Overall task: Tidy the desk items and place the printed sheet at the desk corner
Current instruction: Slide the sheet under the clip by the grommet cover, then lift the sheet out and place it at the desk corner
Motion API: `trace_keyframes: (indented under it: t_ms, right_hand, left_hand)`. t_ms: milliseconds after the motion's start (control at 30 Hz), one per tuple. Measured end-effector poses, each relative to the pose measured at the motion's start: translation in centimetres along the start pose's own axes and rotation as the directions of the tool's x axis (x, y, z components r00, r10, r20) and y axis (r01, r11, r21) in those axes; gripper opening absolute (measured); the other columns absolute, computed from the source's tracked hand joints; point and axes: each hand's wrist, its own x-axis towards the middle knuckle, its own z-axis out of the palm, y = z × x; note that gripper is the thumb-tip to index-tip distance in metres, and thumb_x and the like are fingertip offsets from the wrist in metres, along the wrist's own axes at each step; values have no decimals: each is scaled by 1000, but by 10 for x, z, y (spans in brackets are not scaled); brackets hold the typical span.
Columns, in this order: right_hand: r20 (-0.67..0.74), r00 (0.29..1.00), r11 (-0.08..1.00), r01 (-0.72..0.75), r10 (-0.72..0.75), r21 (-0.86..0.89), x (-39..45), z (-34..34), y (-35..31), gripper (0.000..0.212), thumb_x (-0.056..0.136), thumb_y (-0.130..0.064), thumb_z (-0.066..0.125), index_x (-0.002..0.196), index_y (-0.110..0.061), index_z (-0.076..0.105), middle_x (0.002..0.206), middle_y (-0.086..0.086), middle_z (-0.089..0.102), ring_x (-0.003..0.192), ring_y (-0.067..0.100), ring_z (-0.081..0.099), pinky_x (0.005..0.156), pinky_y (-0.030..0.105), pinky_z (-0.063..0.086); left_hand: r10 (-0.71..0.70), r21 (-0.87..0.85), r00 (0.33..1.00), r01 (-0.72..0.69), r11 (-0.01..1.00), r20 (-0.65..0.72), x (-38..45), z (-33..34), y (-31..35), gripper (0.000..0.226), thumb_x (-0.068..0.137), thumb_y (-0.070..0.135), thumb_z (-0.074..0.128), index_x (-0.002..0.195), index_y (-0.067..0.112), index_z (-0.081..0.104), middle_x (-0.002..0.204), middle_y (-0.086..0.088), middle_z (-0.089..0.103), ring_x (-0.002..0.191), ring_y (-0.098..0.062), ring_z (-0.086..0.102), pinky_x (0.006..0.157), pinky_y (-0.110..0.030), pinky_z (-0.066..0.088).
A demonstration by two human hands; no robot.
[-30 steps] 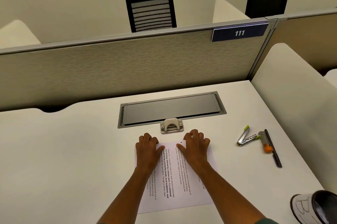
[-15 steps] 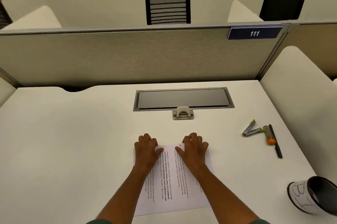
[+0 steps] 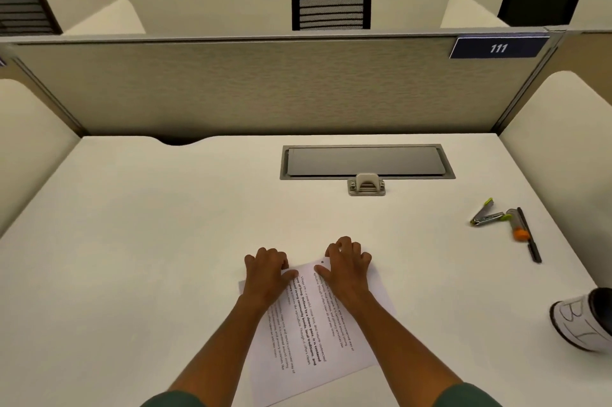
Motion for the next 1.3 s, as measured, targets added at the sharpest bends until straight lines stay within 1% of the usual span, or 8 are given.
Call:
trace_keyframes:
  t_ms: [167,267,367,600,733,867,1100,1300]
  right_hand:
    - [29,998,999,47,-47,-12,-16,13,-36,36,87,-54,57,108,-25,55,122,0,44,110,21,42,90,40,30]
    - [42,996,997,80,-79,-11,-23,18,-54,36,88,-54,57,109,-25,55,125,0,44,112,21,42,92,40,29]
    - [46,993,994,104,-104,17,-30,21,-68,37,88,-54,56,113,-26,56,131,-1,42,118,21,40,95,40,28]
    - [-28,995,957,-81,92,278,-51,13,-72,50,88,-50,60,131,-27,50,144,0,36,130,22,35,105,41,29]
    - [-43,935,845,-297,351,444,-67,3,-52,52,87,-42,67,132,-21,51,143,5,40,129,27,39,104,45,34]
    - [-25,863,692,-387,505,609,-86,0,-31,54,87,-29,70,135,-15,48,141,11,41,127,32,42,104,45,41]
    - [56,770,445,-425,636,789,-104,-3,-29,58,86,-23,72,137,-10,45,136,14,46,121,30,51,100,41,46]
    - [140,747,344,-453,650,822,-119,2,-38,64,84,-26,75,139,-10,45,133,13,54,116,27,56,91,32,44]
  left_hand:
    - [8,-116,997,1,993,76,-18,-10,-17,19,85,44,63,82,26,62,86,10,66,84,-11,58,89,-34,31]
    - [3,-179,995,15,984,102,-30,-14,-31,13,86,35,65,87,23,65,93,6,69,85,-12,62,91,-33,40]
    - [-35,-314,992,71,947,118,-42,-19,-47,9,82,23,70,85,16,68,87,0,69,78,-13,64,76,-29,53]
    - [-128,-483,990,137,865,53,-55,-28,-72,11,77,12,77,74,10,67,79,-7,69,71,-19,62,66,-27,49]
    - [-181,-562,983,167,810,32,-59,-32,-79,9,74,10,79,73,8,70,77,-7,70,71,-18,63,67,-26,49]
    - [-236,-647,971,210,733,48,-61,-30,-86,10,73,10,80,72,10,71,76,-4,71,71,-16,63,65,-23,46]
    - [-284,-778,953,258,572,107,-63,-22,-90,12,71,4,83,72,6,71,76,-12,70,72,-23,62,76,-36,52]
    - [-348,-864,926,289,412,144,-72,-13,-91,8,75,1,79,78,0,71,76,-11,69,70,-21,59,69,-27,49]
